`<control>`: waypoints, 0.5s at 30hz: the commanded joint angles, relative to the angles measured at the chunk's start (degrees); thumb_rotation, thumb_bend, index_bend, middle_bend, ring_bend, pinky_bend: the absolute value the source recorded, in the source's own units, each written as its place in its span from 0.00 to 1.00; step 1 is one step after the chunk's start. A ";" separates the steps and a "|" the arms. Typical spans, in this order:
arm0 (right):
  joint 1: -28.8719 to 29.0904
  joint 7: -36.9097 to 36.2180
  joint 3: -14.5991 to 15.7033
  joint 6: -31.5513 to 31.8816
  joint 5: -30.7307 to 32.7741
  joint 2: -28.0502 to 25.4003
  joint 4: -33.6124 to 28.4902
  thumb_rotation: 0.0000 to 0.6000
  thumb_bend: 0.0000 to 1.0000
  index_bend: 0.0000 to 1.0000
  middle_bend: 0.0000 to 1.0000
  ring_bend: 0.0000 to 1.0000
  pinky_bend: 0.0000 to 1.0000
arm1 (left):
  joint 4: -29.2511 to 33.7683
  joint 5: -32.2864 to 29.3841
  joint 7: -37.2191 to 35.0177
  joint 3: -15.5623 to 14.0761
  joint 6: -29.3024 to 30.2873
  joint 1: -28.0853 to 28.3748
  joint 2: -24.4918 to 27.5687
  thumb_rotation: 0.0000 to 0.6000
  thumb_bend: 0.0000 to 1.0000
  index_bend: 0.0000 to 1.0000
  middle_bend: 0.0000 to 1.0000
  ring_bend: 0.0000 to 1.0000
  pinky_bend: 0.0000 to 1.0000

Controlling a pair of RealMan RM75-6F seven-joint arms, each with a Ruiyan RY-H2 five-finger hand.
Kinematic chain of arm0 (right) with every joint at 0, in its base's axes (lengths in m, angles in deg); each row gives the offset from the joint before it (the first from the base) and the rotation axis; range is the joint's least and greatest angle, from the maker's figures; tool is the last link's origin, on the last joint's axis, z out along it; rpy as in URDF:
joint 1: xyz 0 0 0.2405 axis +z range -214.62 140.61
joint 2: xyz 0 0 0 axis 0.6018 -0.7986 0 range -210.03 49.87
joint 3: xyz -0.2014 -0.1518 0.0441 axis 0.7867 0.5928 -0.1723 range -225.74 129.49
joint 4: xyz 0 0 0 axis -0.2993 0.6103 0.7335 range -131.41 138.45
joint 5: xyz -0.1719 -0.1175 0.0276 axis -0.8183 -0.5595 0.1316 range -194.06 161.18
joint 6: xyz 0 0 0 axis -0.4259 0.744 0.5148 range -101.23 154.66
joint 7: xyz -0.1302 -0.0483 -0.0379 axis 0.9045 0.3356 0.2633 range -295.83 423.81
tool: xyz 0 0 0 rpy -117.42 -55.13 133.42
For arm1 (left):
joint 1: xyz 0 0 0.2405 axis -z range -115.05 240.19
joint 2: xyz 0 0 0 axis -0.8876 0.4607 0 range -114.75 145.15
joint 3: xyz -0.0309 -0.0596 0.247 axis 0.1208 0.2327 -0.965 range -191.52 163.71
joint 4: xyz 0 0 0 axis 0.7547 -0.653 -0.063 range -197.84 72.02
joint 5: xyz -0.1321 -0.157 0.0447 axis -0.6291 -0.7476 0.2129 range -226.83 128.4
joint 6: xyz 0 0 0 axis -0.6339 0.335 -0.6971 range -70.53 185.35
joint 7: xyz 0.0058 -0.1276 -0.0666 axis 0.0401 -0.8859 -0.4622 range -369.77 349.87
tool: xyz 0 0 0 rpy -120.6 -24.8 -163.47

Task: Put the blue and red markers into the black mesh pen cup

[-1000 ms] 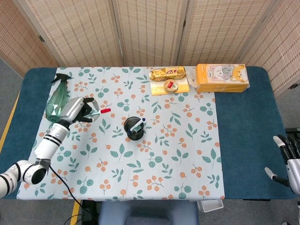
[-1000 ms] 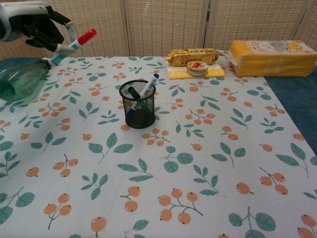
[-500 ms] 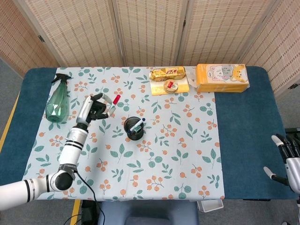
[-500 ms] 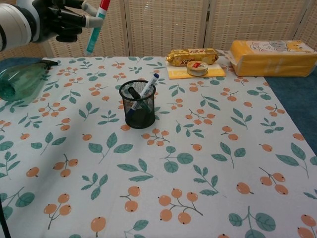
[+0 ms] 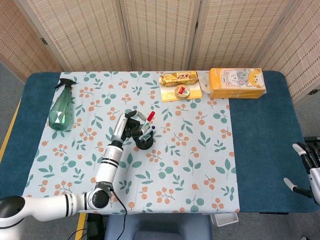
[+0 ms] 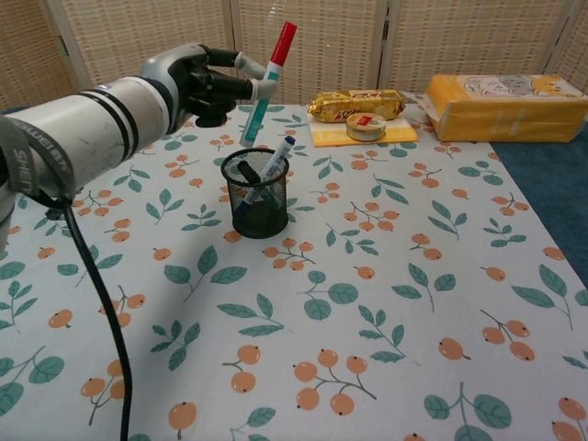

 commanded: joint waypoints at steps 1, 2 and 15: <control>-0.44 -0.78 0.05 0.96 -0.24 -0.21 0.25 1.00 0.19 0.06 0.06 0.03 0.00 | -3.84 1.57 -0.32 0.43 -1.67 0.87 -2.90 1.00 0.39 0.60 1.00 0.96 1.00; -0.58 -1.01 0.07 1.22 -0.27 -0.23 0.31 1.00 0.19 0.06 0.06 0.03 0.00 | -4.85 1.94 -0.59 0.39 -2.38 0.94 -3.35 1.00 0.39 0.60 1.00 0.96 1.00; -1.74 -1.52 0.36 3.68 -1.24 -0.14 0.62 1.00 0.19 0.06 0.06 0.03 0.00 | -15.30 8.93 -7.24 -0.89 -8.87 -1.27 -7.05 1.00 0.36 0.46 1.00 0.95 1.00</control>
